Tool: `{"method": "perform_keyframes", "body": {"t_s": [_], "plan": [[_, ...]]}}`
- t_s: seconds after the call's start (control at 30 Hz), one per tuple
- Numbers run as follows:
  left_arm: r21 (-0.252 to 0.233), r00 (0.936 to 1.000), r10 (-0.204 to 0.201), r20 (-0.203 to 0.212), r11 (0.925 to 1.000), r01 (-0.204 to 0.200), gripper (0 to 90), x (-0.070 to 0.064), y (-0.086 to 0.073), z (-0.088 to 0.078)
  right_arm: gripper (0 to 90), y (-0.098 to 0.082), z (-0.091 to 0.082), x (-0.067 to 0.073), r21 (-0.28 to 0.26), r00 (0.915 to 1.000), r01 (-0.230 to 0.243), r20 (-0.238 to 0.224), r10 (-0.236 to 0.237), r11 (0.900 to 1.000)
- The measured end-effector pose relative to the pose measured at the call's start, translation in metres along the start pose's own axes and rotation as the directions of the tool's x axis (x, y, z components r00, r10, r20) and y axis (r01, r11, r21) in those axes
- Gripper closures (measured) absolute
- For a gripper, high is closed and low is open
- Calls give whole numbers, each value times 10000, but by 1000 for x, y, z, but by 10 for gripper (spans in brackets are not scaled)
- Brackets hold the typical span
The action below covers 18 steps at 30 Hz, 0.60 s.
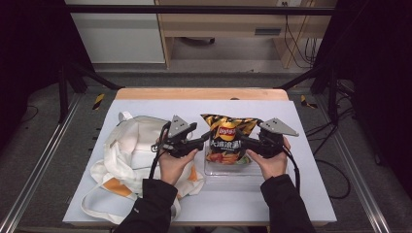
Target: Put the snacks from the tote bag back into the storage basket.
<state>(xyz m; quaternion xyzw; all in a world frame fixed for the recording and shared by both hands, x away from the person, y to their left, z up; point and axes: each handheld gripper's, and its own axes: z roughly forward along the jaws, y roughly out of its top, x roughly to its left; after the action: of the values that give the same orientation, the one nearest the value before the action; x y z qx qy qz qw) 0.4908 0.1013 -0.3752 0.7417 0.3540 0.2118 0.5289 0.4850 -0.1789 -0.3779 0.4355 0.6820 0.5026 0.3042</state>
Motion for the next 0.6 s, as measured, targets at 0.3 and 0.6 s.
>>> {"method": "perform_keyframes", "body": {"t_s": [0.3,0.6], "plan": [[-45,9999,-15,-110,10000,14,391,13,-3,-22,111,2,-3,-1,-82,9997,-28,247,30,10000],[-166,9995,59,-325,9998,-65,374,27,-6,-52,103,5,-15,-3,-275,9996,-206,212,212,9994]]}}
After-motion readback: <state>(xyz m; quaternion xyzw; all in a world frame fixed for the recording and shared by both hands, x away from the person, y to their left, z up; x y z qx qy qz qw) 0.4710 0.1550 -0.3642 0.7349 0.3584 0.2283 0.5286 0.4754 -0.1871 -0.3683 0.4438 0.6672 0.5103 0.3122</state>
